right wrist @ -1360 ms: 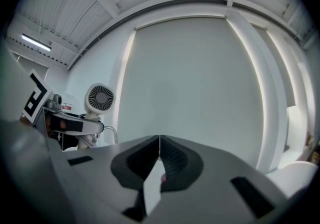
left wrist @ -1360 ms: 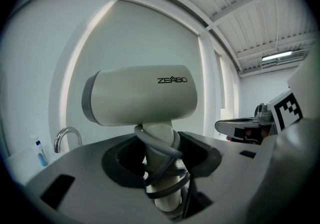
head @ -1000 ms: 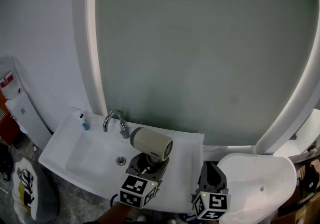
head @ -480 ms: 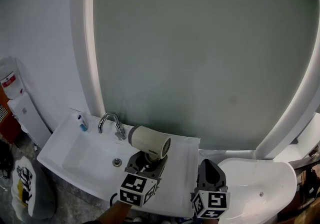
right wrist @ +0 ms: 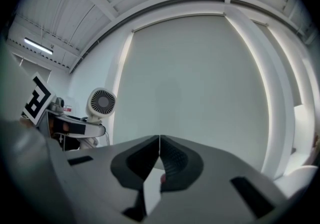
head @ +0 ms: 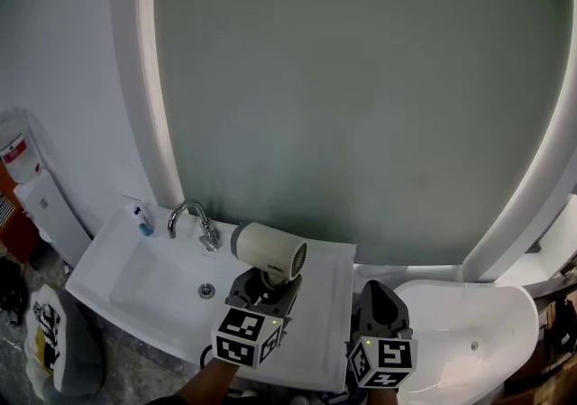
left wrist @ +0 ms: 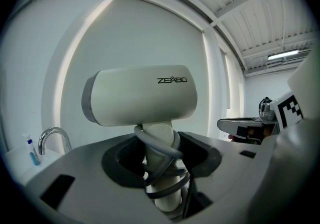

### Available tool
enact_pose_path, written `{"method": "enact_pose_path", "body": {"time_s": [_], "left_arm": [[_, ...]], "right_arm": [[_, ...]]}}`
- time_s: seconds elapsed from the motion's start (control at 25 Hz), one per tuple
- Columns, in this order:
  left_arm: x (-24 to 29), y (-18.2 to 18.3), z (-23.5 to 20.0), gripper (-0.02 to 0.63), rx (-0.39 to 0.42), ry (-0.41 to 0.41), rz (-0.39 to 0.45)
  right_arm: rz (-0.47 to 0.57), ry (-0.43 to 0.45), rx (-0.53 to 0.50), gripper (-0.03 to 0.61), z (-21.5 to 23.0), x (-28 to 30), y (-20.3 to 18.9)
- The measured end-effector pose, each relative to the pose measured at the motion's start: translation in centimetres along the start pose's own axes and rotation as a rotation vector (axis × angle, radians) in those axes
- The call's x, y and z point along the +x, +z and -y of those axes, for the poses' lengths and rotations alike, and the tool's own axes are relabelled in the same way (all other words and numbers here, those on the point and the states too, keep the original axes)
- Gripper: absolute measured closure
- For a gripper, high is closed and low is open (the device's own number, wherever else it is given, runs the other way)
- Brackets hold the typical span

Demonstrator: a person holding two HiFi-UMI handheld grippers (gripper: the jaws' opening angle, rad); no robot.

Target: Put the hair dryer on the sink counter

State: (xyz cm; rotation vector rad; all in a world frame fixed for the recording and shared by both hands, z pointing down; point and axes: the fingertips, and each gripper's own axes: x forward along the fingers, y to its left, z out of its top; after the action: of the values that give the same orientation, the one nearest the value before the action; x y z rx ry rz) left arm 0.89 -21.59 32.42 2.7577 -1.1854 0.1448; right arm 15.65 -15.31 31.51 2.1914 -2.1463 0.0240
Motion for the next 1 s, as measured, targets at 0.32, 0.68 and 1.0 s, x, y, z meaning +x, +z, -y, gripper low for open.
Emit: {"method": "enact_pose_path", "body": {"time_s": [0.32, 0.68, 1.0], "left_arm": [[1.4, -0.3, 0.4, 0.414, 0.001, -0.002, -0.014], [2.2, -1.2, 0.0, 0.414, -0.007, 0.002, -0.043], [2.8, -2.9, -0.2, 0.414, -0.023, 0.010, -0.086]], "right_arm": [[-0.014, -0.009, 0.002, 0.557, 1.3, 0.7, -0.5], [-0.035, 0.005, 0.009, 0.557, 1.2, 1.8, -1.3], [-0.063, 0.012, 0.025, 0.557, 1.4, 2.0, -2.9]]}}
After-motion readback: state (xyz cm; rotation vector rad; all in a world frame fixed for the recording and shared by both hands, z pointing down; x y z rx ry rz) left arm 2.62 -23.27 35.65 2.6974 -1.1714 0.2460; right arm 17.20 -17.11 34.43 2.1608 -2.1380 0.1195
